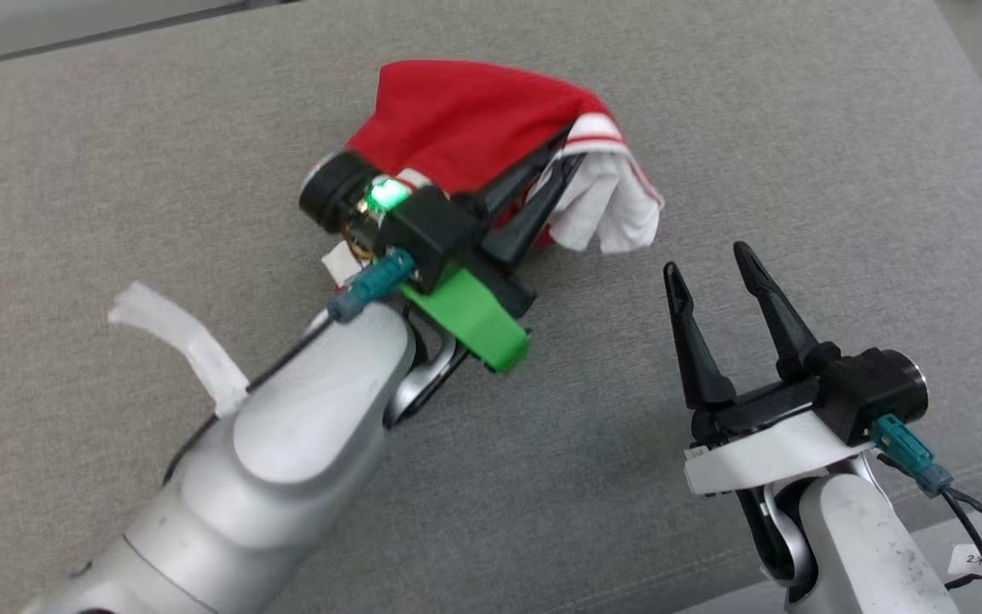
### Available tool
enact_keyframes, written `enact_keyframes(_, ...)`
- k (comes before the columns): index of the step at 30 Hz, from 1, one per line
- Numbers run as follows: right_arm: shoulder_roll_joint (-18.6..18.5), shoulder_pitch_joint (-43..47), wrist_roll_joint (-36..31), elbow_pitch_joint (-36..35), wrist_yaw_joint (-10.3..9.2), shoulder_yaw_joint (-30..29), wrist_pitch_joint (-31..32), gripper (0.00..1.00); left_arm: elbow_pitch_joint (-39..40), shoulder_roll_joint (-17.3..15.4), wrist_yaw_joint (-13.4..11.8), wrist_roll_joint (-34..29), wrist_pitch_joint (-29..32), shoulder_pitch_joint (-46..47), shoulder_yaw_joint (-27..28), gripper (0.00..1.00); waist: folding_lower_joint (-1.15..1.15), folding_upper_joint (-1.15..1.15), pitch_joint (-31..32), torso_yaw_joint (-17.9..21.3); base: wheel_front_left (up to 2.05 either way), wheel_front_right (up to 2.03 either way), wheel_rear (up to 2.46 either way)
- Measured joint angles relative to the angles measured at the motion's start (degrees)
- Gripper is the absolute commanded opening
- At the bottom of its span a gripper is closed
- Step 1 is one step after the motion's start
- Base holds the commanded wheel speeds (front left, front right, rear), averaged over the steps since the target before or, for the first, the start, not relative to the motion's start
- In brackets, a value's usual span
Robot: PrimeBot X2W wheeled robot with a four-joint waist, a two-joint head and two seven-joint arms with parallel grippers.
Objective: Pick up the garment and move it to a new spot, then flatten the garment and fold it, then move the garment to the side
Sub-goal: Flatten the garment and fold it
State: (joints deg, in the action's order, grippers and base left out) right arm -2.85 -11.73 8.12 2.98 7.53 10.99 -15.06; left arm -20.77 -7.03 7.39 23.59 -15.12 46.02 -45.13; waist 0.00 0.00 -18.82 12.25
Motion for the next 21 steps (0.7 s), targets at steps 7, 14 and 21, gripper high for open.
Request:
enact_keyframes(7, 0.00, 0.03, 2.91, -0.31, 0.00, 0.60, -0.01, 1.00, 0.04, 1.40, 0.00, 16.84, 5.50, 16.82, -0.94, 0.00, 0.00, 0.00, 1.59, 4.48, 0.00, 0.00, 0.00)
enact_keyframes(14, 0.00, 0.91, 3.98, -0.24, 0.00, 0.23, 0.00, 1.00, -6.02, 3.43, -0.02, 19.20, 3.34, 32.56, 2.12, 0.00, 0.00, 0.00, 3.11, 8.55, 0.00, 0.00, 0.00)
enact_keyframes(21, -0.02, 2.27, 3.35, -0.77, 0.00, -3.86, 0.00, 1.00, -8.96, 3.36, -1.53, 23.41, 2.01, 28.37, 4.77, 0.00, 0.00, 0.00, 4.82, 7.85, 0.00, 0.00, 0.00)
